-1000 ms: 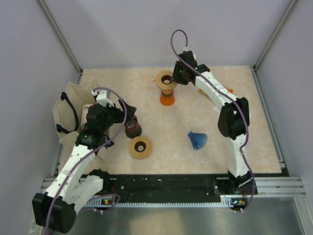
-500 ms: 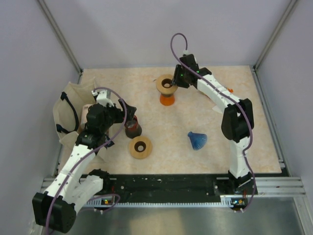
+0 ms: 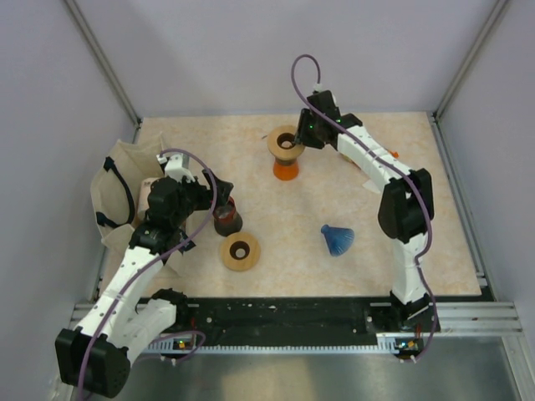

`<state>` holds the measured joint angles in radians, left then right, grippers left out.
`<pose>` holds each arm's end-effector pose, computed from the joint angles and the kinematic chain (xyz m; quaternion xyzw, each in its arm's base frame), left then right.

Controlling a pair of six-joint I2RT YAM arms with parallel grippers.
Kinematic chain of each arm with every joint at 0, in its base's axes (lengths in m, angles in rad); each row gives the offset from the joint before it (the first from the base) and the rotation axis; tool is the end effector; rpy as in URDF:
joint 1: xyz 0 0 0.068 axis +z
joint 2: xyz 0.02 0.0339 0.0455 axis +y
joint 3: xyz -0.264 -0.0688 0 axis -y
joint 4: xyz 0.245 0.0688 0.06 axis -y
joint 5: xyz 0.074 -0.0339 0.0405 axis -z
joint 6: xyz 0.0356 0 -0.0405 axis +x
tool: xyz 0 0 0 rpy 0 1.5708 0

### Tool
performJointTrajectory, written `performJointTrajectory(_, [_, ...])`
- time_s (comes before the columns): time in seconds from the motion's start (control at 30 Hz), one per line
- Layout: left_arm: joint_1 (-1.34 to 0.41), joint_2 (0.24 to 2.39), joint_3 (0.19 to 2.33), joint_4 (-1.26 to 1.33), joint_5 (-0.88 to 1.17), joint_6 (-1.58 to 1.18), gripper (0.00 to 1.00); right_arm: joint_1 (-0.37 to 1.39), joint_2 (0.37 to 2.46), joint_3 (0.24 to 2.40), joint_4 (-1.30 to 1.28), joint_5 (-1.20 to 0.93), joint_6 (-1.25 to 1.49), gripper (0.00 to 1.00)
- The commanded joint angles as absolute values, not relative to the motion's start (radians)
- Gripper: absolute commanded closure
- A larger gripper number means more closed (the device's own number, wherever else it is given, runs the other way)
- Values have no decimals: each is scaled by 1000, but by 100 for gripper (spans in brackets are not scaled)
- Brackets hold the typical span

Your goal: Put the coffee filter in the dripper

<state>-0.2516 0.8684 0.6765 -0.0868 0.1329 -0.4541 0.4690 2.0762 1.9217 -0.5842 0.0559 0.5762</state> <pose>0.1988 -0.0560 0.2971 -0.0408 0.7967 -0.2573 0.5454 0.4292 0.2152 0.2923 0.0603 0.9124 0.1795 0.3628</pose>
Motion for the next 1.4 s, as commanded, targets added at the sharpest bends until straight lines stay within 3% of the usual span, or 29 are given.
performJointTrajectory(0.0, [-253, 856, 672, -58, 123, -453, 1, 482, 2098, 2003, -572, 58, 568, 62])
performJointTrajectory(0.23, [-253, 853, 673, -63, 121, -451, 1, 482, 2128, 2025, -600, 48, 568, 57])
performJointTrajectory(0.43, [-253, 853, 672, -61, 124, -454, 1, 482, 2115, 2023, -604, 60, 563, 36])
performJointTrajectory(0.63, [-253, 854, 676, -61, 130, -453, 1, 482, 2091, 2117, -643, 80, 522, 6])
performJointTrajectory(0.8, [-253, 850, 681, -64, 135, -459, 1, 482, 1968, 2082, -649, 113, 463, 1])
performJointTrajectory(0.9, [-253, 847, 687, -72, 149, -463, 1, 483, 1812, 1915, -640, 178, 425, 1])
performJointTrajectory(1.17, [-253, 844, 680, -66, 155, -471, 1, 468, 1203, 1161, -545, 380, 520, 1])
performJointTrajectory(1.27, [-253, 853, 681, -58, 170, -472, 1, 457, 1004, 981, -551, 274, 554, 1])
performJointTrajectory(1.37, [-255, 865, 684, -52, 175, -472, 1, 457, 931, 891, -583, 45, 542, 2])
